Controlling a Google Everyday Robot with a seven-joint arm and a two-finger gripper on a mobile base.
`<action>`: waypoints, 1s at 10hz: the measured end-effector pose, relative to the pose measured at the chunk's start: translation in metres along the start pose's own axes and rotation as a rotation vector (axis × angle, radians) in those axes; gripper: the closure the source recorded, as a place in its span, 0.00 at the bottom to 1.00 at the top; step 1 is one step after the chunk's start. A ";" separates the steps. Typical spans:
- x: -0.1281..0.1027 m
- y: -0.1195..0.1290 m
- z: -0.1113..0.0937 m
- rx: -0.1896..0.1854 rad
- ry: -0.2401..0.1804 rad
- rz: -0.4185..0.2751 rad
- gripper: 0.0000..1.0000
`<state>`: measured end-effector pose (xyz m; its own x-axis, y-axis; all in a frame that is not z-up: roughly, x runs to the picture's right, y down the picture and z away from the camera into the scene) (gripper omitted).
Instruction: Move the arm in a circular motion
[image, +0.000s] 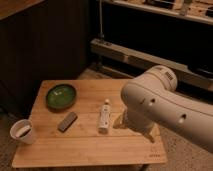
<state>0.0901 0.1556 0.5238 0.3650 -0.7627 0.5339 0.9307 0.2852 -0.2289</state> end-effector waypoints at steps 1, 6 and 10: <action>-0.002 -0.014 0.001 -0.007 0.003 -0.022 0.20; -0.020 -0.090 -0.002 -0.061 0.016 -0.168 0.20; -0.021 -0.123 -0.003 -0.089 0.010 -0.236 0.20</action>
<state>-0.0325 0.1352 0.5382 0.1371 -0.8078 0.5733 0.9844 0.0466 -0.1698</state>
